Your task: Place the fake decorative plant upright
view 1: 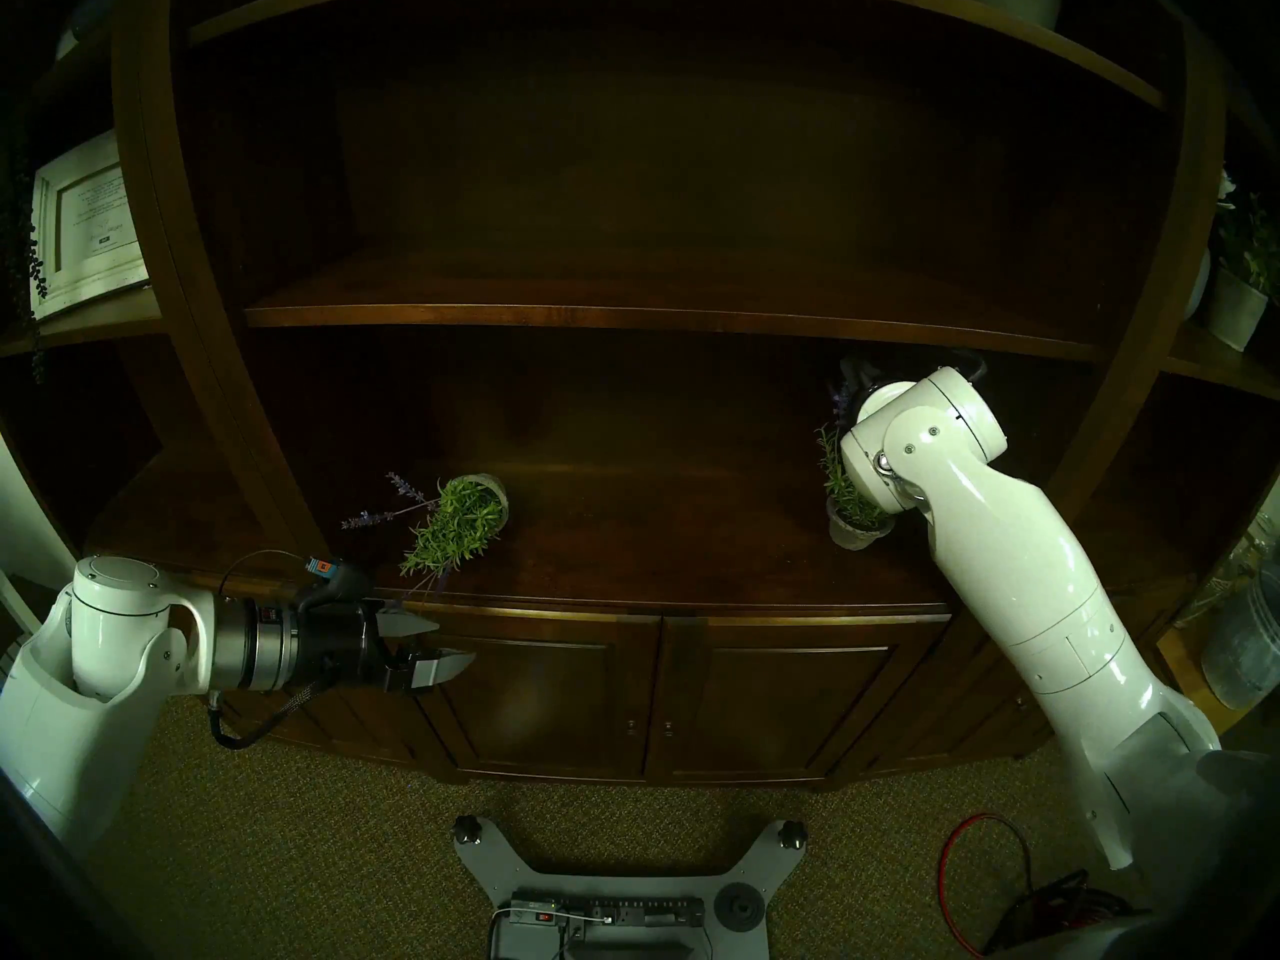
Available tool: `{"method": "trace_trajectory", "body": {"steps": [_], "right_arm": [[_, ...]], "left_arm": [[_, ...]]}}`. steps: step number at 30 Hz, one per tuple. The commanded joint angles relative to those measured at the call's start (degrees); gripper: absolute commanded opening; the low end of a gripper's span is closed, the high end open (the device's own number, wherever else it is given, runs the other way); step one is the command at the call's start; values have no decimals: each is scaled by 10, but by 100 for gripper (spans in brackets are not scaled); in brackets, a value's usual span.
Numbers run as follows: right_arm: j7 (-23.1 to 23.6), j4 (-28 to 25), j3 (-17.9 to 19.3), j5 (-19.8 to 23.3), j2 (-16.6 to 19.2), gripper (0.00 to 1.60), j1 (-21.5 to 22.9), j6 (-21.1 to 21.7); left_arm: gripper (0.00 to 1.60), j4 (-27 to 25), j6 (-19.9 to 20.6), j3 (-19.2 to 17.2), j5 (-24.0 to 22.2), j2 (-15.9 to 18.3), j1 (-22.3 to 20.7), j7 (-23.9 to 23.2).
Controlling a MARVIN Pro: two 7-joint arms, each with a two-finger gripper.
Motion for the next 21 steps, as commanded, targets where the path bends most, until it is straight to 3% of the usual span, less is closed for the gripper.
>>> {"method": "trace_trajectory", "body": {"steps": [1,21], "right_arm": [[20,7,-1,-37,14,0,25,-4],[39,21,-10,-53,16,0,37,-16]], "left_arm": [[160,-10,-1,-10,-4,-1,-6,0],[160,-10,-1,-10,-3,-2,-6,0]]}}
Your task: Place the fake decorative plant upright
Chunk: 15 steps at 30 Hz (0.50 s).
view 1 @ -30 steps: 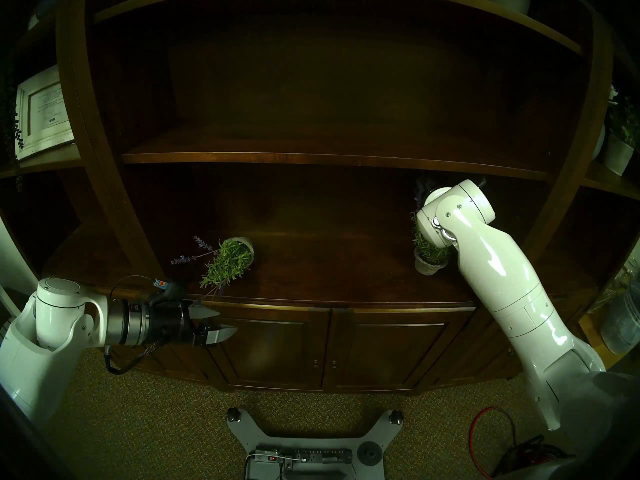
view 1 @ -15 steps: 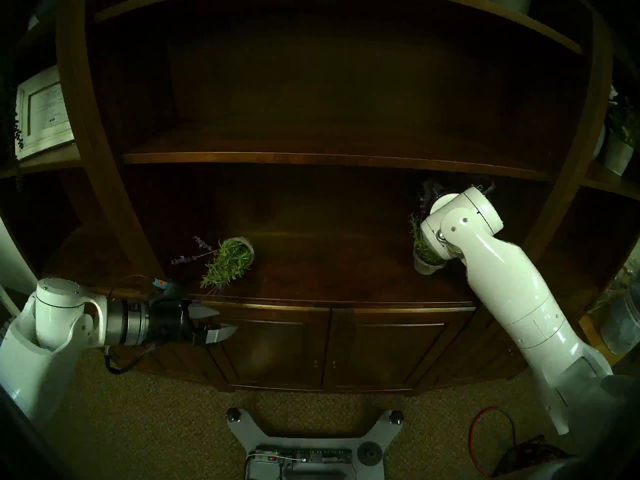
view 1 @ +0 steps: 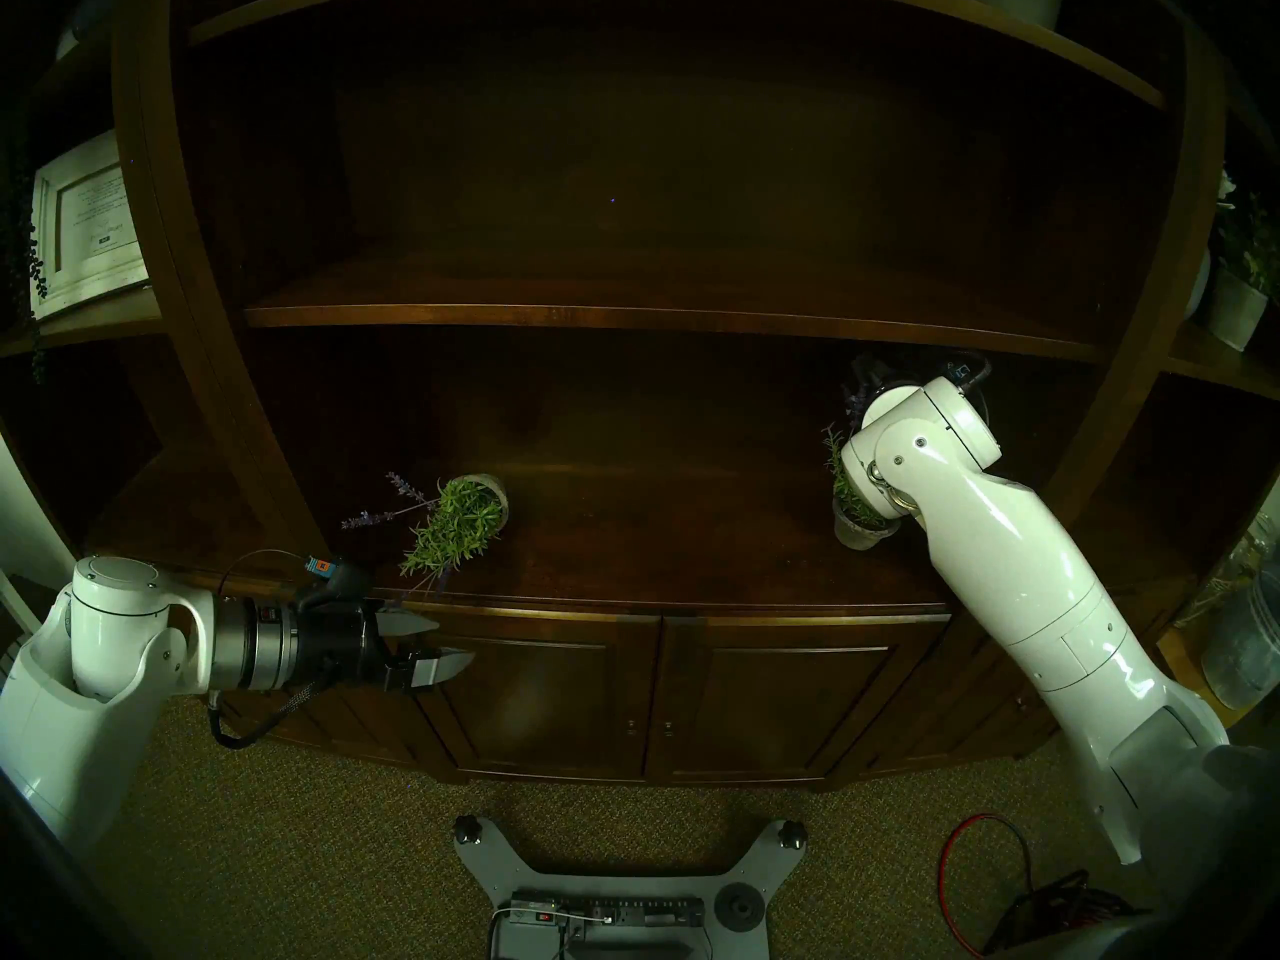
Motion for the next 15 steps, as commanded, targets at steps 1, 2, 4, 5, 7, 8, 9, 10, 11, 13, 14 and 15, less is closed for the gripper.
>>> {"method": "trace_trajectory", "body": {"steps": [1,2,4,5,7,8,9,10,11,13,14,15], "right_arm": [[11,-7,6,-16,5,0,27,0],[10,-6,5,-14,5,0,27,1],[8,-5,5,-14,3,0,28,-1],[8,-4,5,-14,3,0,28,-2],[8,-3,4,-15,4,53,28,-2],[8,-3,4,-15,4,62,28,-2],[9,-2,3,-15,4,64,28,-3],[9,-1,3,-15,5,61,28,-3],[9,-1,3,-15,5,61,28,-3],[9,0,2,-17,5,40,28,-4],[9,0,1,-17,5,33,28,-4],[9,1,1,-17,5,36,28,-5]], "left_arm": [[160,-9,-1,-9,-3,0,-6,0],[160,-9,-1,-9,-3,0,-6,0],[160,-9,-1,-9,-3,0,-6,0],[160,-10,-1,-9,-3,0,-6,0],[160,-9,-1,-9,-3,0,-6,0],[160,-9,-1,-9,-3,0,-6,0],[160,-10,-1,-9,-3,0,-6,0],[160,-10,-1,-9,-3,0,-6,0],[160,-10,-1,-9,-3,0,-6,0],[160,-10,-1,-9,-3,0,-6,0],[160,-10,-1,-9,-3,0,-6,0],[160,-10,-1,-9,-3,0,-6,0]]}}
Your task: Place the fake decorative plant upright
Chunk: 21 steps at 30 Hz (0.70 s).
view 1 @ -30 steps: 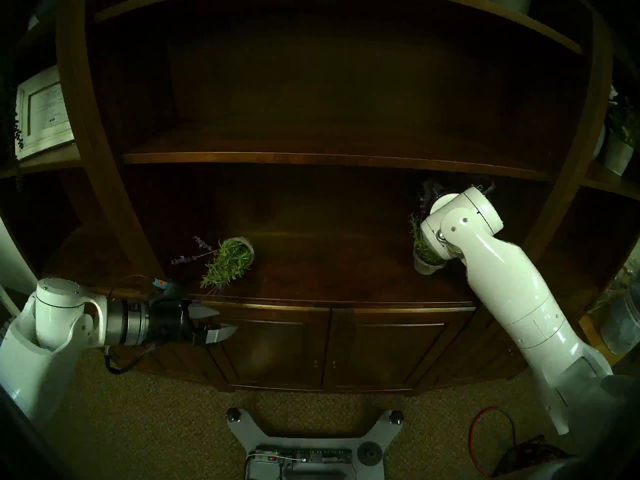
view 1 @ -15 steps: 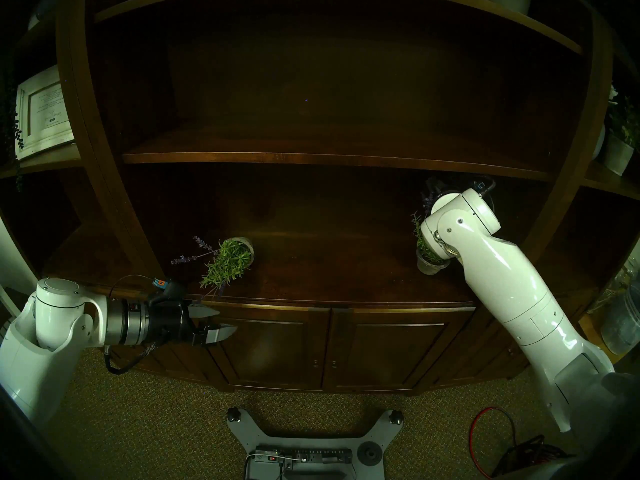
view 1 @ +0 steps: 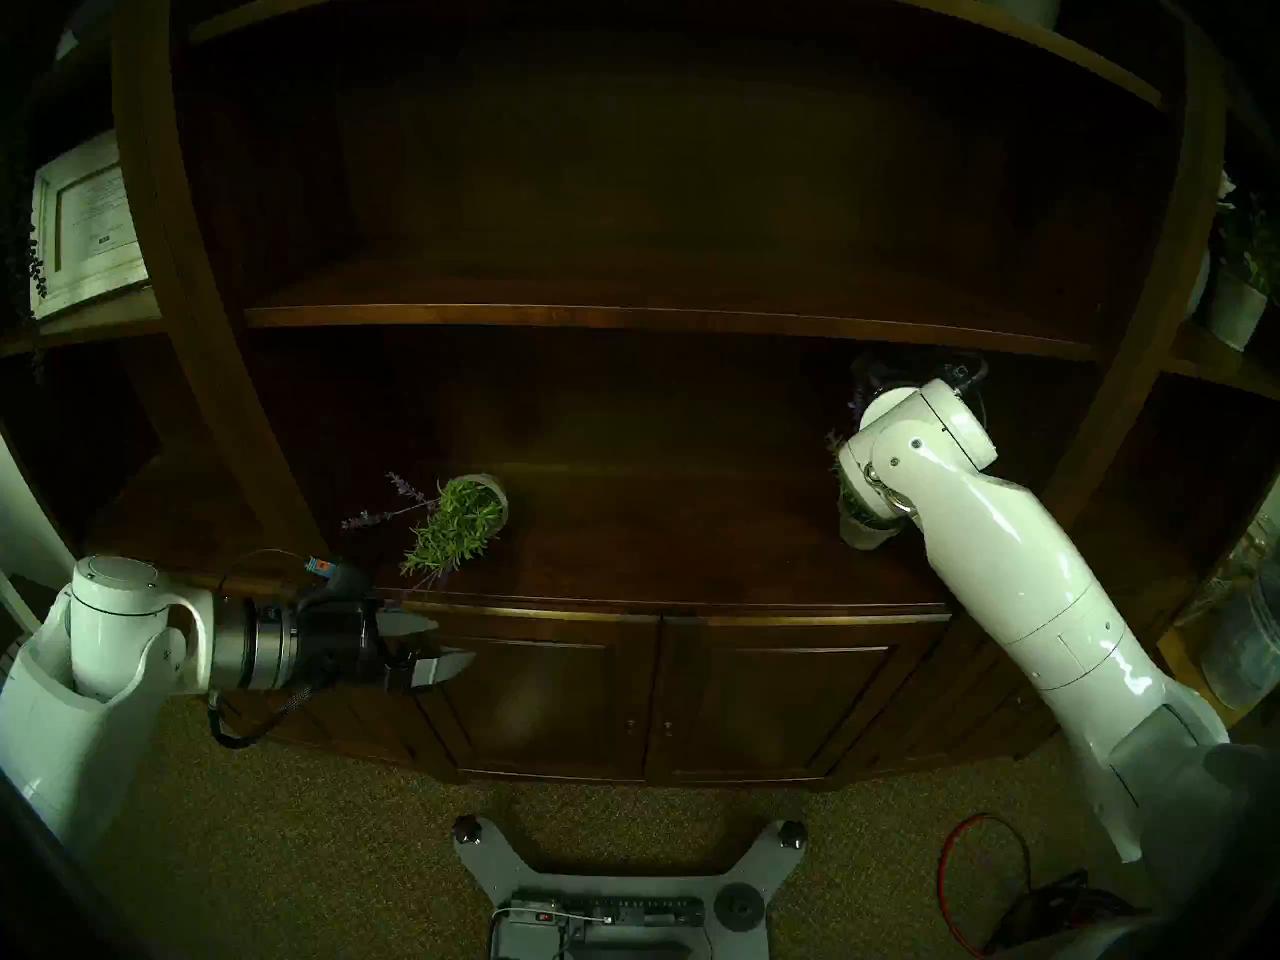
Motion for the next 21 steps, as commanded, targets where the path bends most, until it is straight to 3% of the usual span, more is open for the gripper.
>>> {"method": "trace_trajectory", "body": {"steps": [1,7,10,12,21], "right_arm": [[8,-7,5,-16,4,41,25,-2],[9,-5,3,-16,5,75,26,-1],[7,-9,1,-17,5,137,26,-1],[5,-15,0,-19,8,160,25,0],[-17,-66,0,-21,26,160,2,-2]], "left_arm": [[160,-9,-1,-9,-3,0,-6,0],[160,-9,-1,-9,-3,0,-6,0],[160,-9,-1,-9,-3,0,-6,0],[160,-9,-1,-9,-3,0,-6,0],[160,-9,-1,-9,-3,0,-6,0]]}}
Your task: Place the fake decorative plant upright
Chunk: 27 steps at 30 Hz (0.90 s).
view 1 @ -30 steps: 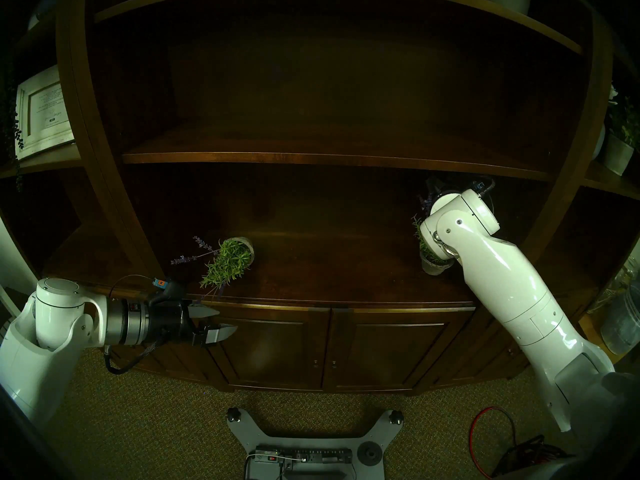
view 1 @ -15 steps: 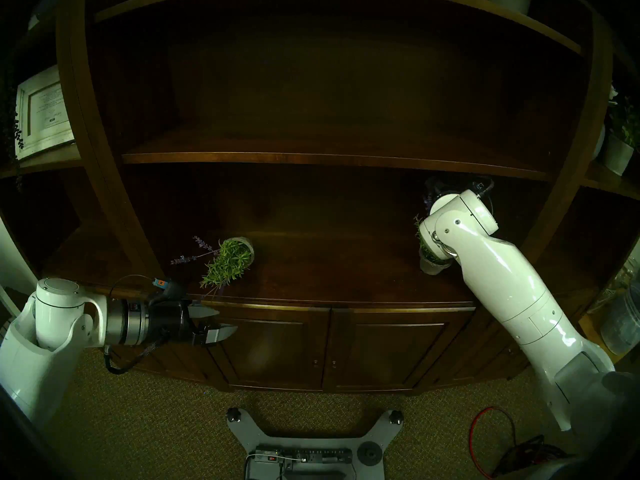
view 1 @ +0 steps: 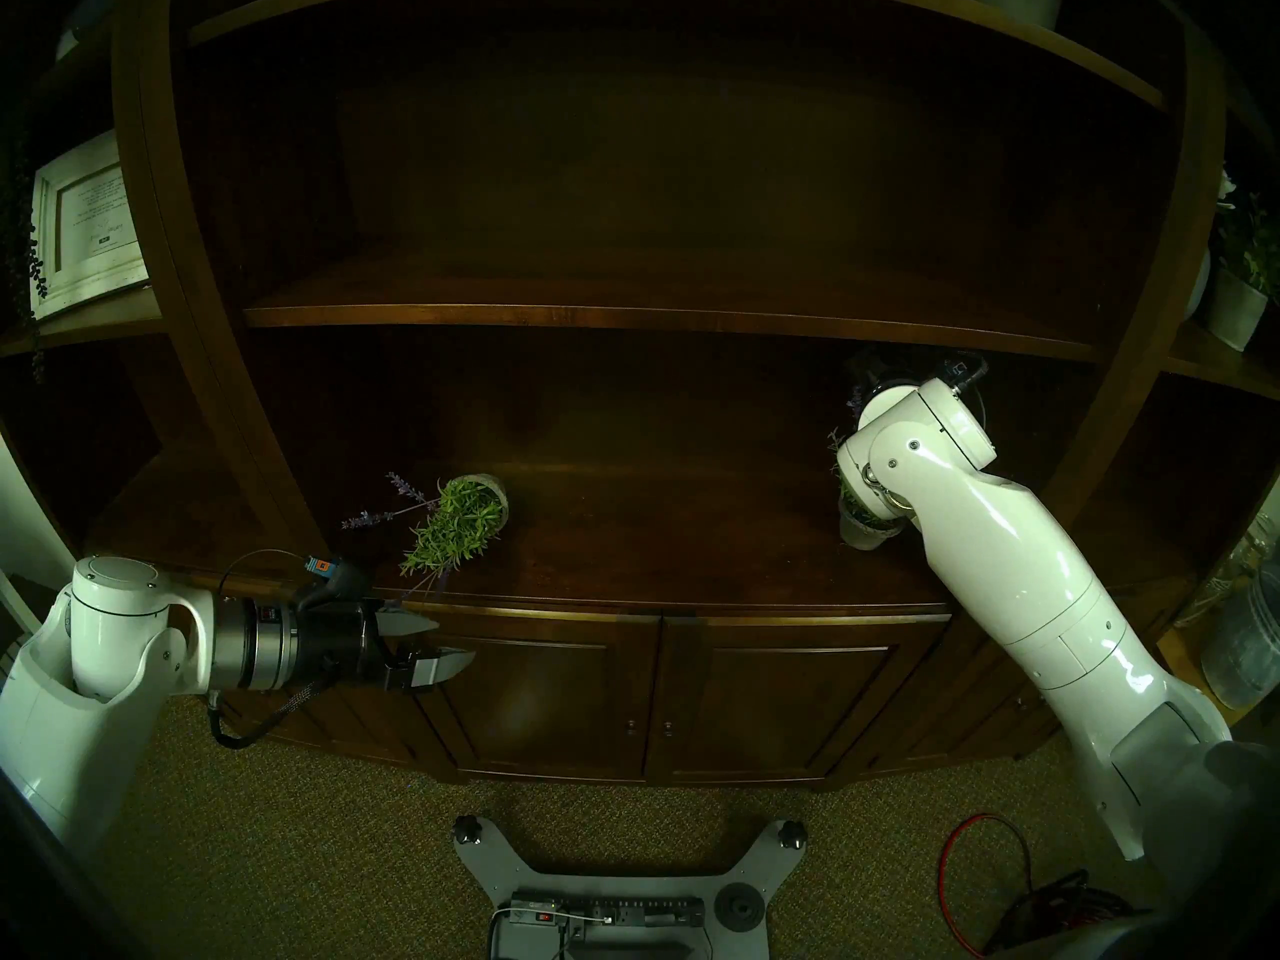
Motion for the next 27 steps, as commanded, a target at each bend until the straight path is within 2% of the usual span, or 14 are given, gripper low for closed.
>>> {"method": "trace_trajectory", "body": {"steps": [1,13,27], "right_arm": [[-16,-55,8,-15,22,160,-3,2],[-60,-149,11,-18,66,160,-57,1],[-66,-192,14,-26,94,160,-79,-4]], "left_arm": [[160,-9,-1,-9,-3,0,-6,0],[160,-9,-1,-9,-3,0,-6,0],[160,-9,-1,-9,-3,0,-7,-1]]}}
